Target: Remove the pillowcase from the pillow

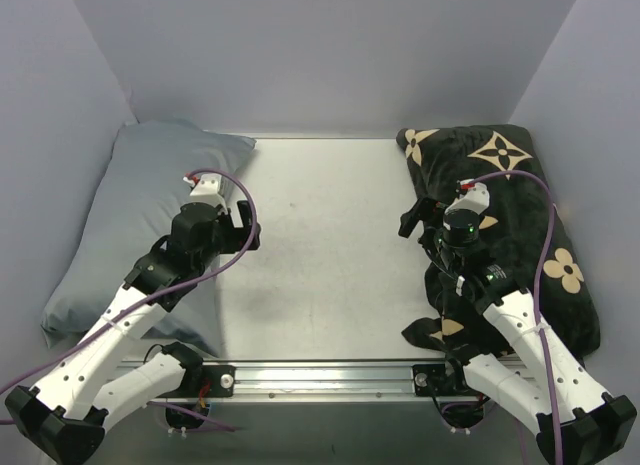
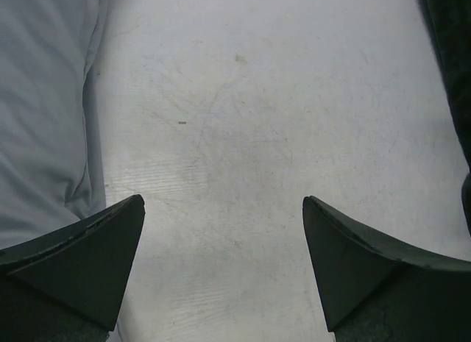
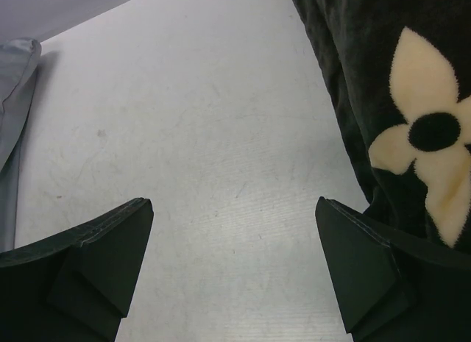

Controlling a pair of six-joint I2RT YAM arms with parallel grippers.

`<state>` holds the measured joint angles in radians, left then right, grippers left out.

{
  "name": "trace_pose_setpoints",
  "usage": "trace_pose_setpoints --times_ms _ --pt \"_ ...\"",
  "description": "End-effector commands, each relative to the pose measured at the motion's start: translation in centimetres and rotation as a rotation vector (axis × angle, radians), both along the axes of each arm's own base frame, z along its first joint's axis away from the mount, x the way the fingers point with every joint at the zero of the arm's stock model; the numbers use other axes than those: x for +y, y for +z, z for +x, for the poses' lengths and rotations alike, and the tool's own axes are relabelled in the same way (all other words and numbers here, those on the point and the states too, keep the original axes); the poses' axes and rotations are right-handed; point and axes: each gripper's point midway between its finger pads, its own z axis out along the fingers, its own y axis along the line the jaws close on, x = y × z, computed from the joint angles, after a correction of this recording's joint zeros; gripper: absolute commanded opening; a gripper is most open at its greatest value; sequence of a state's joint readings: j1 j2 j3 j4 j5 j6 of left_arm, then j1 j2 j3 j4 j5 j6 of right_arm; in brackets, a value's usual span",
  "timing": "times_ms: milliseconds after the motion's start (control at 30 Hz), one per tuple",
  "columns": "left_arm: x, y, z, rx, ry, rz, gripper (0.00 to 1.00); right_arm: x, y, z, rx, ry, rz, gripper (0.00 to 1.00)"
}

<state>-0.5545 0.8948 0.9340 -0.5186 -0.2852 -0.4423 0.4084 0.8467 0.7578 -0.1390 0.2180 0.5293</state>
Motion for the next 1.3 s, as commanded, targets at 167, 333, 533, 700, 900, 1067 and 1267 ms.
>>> trace_pose_setpoints --times_ms 167,333,533,700,900,1067,1267 --pt "2.6 2.5 1.2 -0.069 0.137 0.027 0.97 0.6 0.9 0.2 -0.018 0.032 0.0 1.0" --pt "8.0 5.2 5.0 -0.051 0.438 0.129 0.98 2.5 1.0 1.0 0.004 0.098 0.035 1.0" --pt "16.3 6.8 8.9 -0.031 0.756 0.2 0.98 5.9 0.3 1.8 0.081 0.189 0.099 1.0" --pt "19.5 5.3 12.5 0.049 0.794 0.29 0.97 7.8 0.3 1.8 0.098 0.241 0.103 1.0" --pt "19.3 -0.9 16.6 0.213 0.645 0.292 0.97 8.8 -0.3 1.7 0.112 0.258 0.097 1.0" --pt "18.6 -5.8 18.7 0.319 0.564 0.278 0.97 9.4 -1.6 1.8 0.14 0.268 0.091 1.0" --pt "16.2 -8.2 19.0 0.373 0.458 0.24 0.18 9.9 -2.4 2.2 0.161 0.276 0.078 0.99"
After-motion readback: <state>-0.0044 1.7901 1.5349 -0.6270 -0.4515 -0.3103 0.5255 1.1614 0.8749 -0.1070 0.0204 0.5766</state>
